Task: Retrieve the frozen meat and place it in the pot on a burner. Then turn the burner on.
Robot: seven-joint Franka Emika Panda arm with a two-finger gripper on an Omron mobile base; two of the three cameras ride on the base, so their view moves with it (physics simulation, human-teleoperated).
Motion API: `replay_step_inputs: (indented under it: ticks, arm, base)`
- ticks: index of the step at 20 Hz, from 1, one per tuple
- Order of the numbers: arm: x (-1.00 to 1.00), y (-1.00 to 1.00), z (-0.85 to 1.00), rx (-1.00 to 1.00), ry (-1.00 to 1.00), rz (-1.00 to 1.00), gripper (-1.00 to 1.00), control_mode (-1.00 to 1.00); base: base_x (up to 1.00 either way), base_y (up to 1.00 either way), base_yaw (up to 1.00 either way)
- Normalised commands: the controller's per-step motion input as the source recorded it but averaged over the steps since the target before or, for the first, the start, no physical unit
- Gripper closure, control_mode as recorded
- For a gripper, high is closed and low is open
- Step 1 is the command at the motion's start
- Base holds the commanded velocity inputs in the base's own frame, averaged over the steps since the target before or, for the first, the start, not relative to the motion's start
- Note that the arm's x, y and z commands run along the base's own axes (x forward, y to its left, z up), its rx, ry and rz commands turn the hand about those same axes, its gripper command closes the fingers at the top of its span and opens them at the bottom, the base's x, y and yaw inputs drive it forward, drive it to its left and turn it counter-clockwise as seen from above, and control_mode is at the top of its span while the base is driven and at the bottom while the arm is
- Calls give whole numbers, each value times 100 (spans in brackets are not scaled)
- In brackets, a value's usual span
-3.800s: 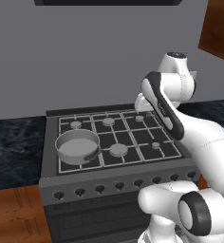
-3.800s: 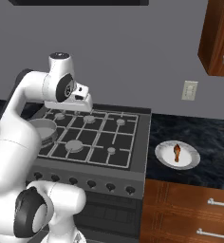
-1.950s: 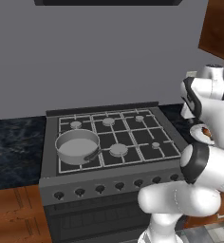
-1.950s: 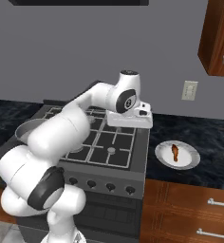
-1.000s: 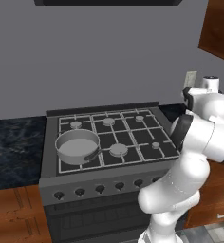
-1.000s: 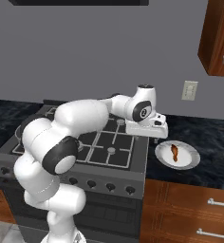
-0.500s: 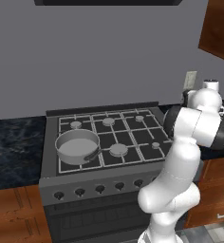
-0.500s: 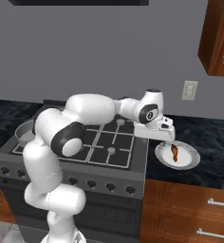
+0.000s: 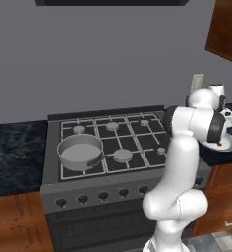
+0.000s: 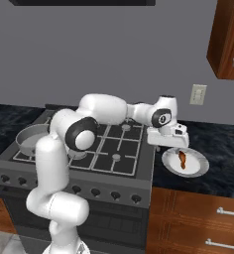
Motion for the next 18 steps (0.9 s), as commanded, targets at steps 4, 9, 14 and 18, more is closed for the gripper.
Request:
replay_step_inputs:
  ticks: [4, 9, 14, 18]
  arm:
    - [26, -26, -19, 0, 2, -3, -100, -100]
    - [28, -27, -16, 0, 3, -4, -100, -100]
    - [22, -12, -21, 0, 1, -1, -100, -100]
    - [21, -8, -30, 0, 0, 0, -100, -100]
  base:
    - [0, 0, 0]
    - [0, 0, 0]
    - [0, 0, 0]
    - [0, 0, 0]
